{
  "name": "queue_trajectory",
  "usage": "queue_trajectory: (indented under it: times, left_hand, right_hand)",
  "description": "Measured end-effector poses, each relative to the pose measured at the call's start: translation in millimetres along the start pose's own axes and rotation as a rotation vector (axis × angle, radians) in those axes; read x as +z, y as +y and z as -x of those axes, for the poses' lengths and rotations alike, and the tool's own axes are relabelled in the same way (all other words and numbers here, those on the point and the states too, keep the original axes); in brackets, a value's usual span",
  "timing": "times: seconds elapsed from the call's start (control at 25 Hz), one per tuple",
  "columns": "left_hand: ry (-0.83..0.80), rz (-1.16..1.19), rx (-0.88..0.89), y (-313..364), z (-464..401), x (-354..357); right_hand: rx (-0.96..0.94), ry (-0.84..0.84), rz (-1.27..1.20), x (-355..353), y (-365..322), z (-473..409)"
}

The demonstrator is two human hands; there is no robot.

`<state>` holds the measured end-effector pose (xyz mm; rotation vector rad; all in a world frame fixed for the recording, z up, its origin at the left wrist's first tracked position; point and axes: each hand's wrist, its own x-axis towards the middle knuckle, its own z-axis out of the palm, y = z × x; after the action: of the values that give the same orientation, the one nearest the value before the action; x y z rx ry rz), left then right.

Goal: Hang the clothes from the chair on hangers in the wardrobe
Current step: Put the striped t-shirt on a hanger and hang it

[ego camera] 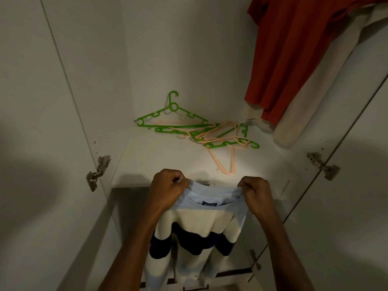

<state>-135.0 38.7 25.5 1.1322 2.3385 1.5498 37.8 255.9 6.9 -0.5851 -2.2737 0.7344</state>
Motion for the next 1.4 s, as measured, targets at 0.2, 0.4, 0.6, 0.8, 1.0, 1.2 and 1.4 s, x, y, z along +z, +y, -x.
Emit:
queue_trajectory:
  times: [0.2, 0.4, 0.6, 0.8, 1.0, 1.2, 1.4]
  left_hand:
    - [0.006, -0.055, -0.049, 2.0, -59.4, 8.0]
    - [-0.037, -0.034, -0.179, -6.3, -109.5, 11.7]
    - [0.037, 0.005, -0.23, -15.5, -129.7, 19.8]
    - [0.141, 0.015, -0.242, -16.4, -152.4, 28.3]
    - [0.182, 0.036, -0.257, -17.8, -158.6, 35.4]
    - [0.188, 0.092, -0.327, -19.5, -164.9, 41.1]
    - [0.189, 0.1, -0.33, -16.0, -168.9, 41.6]
  right_hand:
    - [0.132, -0.115, -0.359, 33.1, 29.2, -72.0]
    - [0.082, -0.324, -0.627, 71.8, 54.7, -126.1]
    - [0.086, -0.459, -0.684, 101.7, 69.0, -150.2]
    - [0.228, -0.501, -0.645, 110.6, 79.6, -167.6]
    - [0.469, -0.278, -0.711, 94.5, 102.1, -199.2]
    - [0.549, 0.043, -0.325, 81.8, 154.0, -235.4]
    - [0.319, 0.097, 0.198, 78.9, 178.4, -267.8]
